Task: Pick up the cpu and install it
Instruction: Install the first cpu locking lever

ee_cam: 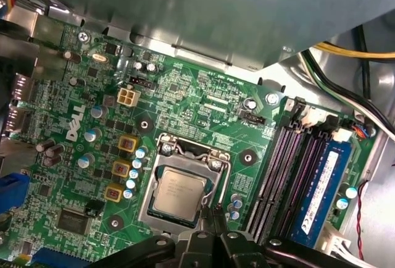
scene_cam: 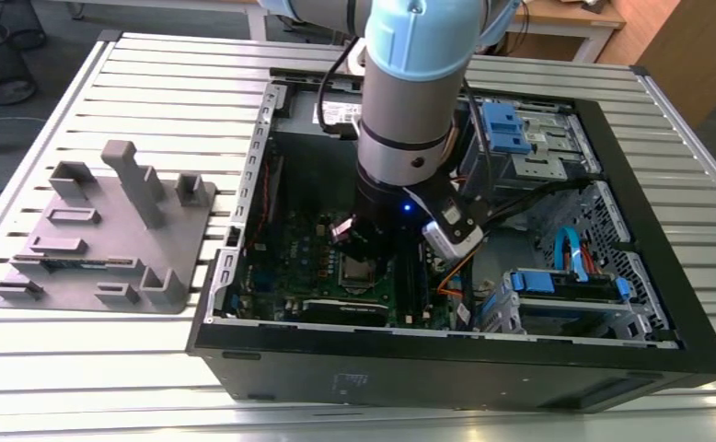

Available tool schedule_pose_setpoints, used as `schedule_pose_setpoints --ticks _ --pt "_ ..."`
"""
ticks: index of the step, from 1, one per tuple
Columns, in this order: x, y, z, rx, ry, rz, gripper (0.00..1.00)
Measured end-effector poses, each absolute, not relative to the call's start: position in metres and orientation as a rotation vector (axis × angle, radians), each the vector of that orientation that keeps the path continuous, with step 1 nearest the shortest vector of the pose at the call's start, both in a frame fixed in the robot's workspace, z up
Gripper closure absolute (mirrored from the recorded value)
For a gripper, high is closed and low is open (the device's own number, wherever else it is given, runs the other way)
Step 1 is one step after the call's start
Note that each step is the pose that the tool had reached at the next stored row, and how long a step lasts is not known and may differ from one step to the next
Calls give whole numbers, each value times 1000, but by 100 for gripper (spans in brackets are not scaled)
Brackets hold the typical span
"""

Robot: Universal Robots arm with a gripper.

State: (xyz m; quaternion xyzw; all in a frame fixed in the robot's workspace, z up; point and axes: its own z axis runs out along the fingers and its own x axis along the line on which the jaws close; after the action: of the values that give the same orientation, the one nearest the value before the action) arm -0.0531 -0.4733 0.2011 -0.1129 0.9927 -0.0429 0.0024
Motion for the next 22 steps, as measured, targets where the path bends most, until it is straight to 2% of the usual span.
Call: schedule_pose_setpoints --ticks 22 --pt "-48 -481 189 -353 3114 -144 89"
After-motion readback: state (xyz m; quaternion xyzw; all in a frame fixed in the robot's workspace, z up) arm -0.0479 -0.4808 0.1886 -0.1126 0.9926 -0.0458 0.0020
